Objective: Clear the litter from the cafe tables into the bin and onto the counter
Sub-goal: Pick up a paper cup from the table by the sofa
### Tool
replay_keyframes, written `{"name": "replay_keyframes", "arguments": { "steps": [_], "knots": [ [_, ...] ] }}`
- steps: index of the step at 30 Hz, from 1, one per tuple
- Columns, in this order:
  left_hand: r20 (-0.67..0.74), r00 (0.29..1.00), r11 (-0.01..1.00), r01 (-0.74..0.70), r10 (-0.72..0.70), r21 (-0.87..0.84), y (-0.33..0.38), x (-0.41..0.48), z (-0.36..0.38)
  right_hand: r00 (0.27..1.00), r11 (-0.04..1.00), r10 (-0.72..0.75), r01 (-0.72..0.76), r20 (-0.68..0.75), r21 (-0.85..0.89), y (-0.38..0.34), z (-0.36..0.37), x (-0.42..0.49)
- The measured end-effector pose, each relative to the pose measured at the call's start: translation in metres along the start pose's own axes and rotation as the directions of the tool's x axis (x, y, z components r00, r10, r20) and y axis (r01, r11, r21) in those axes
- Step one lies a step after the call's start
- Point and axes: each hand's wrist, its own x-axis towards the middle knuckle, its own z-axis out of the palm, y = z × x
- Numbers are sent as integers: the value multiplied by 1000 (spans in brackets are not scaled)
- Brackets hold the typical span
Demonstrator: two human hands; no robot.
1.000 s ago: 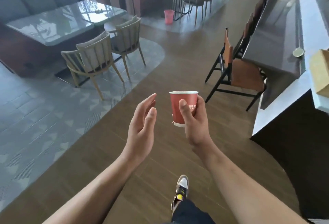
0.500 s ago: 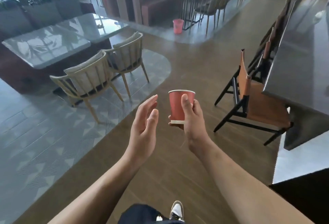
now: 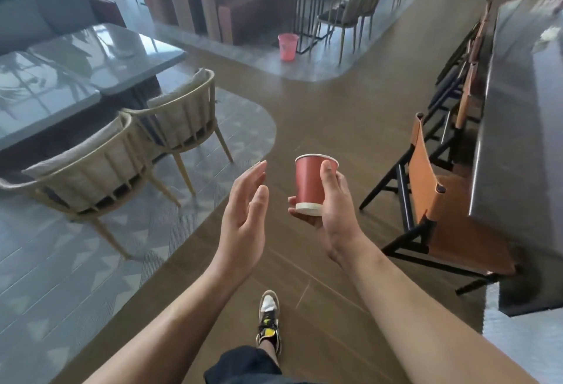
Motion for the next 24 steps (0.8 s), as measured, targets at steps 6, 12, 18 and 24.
{"name": "replay_keyframes", "arguments": {
  "steps": [6,12,18,24],
  "knots": [
    [61,998,1000,13,-11,-23,-40,170,26,998,999,44,-44,-51,-1,-51,36,152],
    [147,988,999,41,-36,-30,-65,302,61,996,997,70,-70,-59,10,-101,53,274],
    [149,988,999,36,-37,8,-112,423,110,994,995,94,-93,-53,24,-132,52,408],
    [115,993,998,35,-39,43,-159,559,178,989,988,147,-146,-18,45,-177,33,565]
  ]
}}
